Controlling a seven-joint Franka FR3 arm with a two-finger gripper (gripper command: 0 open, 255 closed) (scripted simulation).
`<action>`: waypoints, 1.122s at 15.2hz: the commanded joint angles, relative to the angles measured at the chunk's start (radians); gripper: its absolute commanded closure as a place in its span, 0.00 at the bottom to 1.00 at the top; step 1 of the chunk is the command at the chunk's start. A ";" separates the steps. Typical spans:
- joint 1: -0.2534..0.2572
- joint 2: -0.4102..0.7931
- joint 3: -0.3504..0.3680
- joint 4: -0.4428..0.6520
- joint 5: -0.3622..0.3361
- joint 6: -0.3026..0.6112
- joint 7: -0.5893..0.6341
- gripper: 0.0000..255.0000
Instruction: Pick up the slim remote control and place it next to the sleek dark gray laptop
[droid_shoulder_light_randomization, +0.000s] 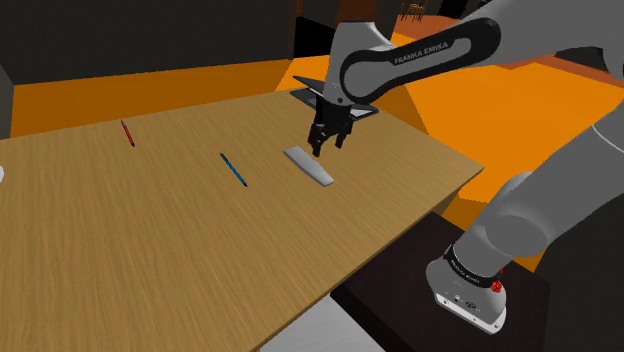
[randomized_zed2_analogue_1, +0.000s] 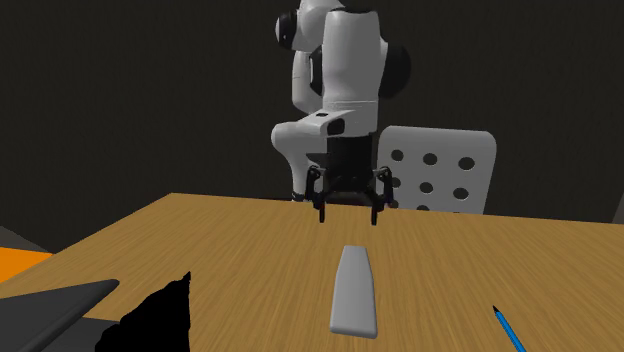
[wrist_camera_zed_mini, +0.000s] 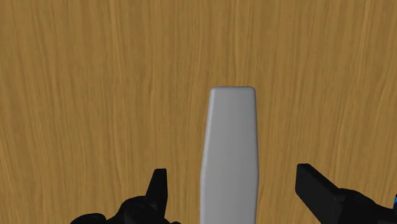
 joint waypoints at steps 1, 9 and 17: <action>-0.004 0.084 0.010 0.038 -0.026 0.047 0.032 0.00; -0.001 0.242 0.018 0.087 -0.083 0.152 0.092 0.00; 0.000 0.273 0.017 0.072 -0.093 0.198 0.099 0.00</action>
